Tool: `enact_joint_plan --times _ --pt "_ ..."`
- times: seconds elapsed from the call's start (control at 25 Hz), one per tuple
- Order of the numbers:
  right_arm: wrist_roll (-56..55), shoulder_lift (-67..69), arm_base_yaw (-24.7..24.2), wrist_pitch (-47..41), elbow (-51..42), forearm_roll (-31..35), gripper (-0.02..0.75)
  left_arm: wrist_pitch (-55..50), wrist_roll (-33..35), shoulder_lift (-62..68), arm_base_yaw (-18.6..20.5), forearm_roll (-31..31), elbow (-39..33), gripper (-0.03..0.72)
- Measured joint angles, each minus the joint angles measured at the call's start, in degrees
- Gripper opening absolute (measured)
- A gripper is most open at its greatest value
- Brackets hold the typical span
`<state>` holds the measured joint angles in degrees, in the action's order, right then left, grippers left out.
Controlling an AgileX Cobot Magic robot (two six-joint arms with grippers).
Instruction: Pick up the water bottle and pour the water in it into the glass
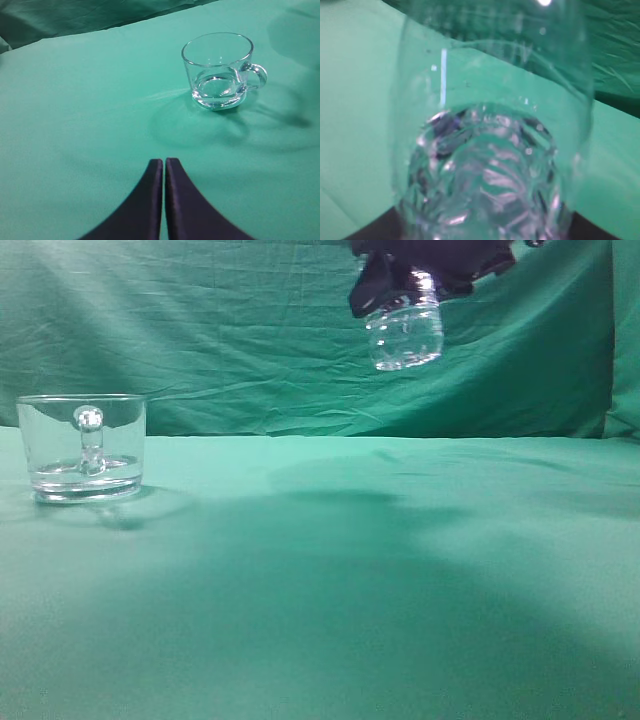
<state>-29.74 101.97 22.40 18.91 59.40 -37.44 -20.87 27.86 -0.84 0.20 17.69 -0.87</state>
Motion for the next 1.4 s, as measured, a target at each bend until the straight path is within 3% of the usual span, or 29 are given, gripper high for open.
enact_joint_plan --times 0.28,0.56,0.76,0.96,1.4 --pt "9.57 -2.07 -8.46 14.33 -14.90 2.89 0.300 0.00 0.00 0.00 0.00 0.00 0.00 0.000" --pt "13.13 -2.17 -16.84 18.41 -22.35 7.52 0.300 0.00 0.00 0.00 0.00 0.00 0.00 0.000" --pt "13.48 0.61 -22.40 32.88 -26.99 11.13 0.300 0.00 0.00 0.00 0.00 0.00 0.00 0.000" --pt "14.91 3.94 -22.84 38.38 -28.11 11.15 0.300 0.00 0.00 0.00 0.00 0.00 0.00 0.000" --pt "18.38 5.10 -20.77 38.88 -28.33 6.15 0.300 0.00 0.00 0.00 0.00 0.00 0.00 0.000"
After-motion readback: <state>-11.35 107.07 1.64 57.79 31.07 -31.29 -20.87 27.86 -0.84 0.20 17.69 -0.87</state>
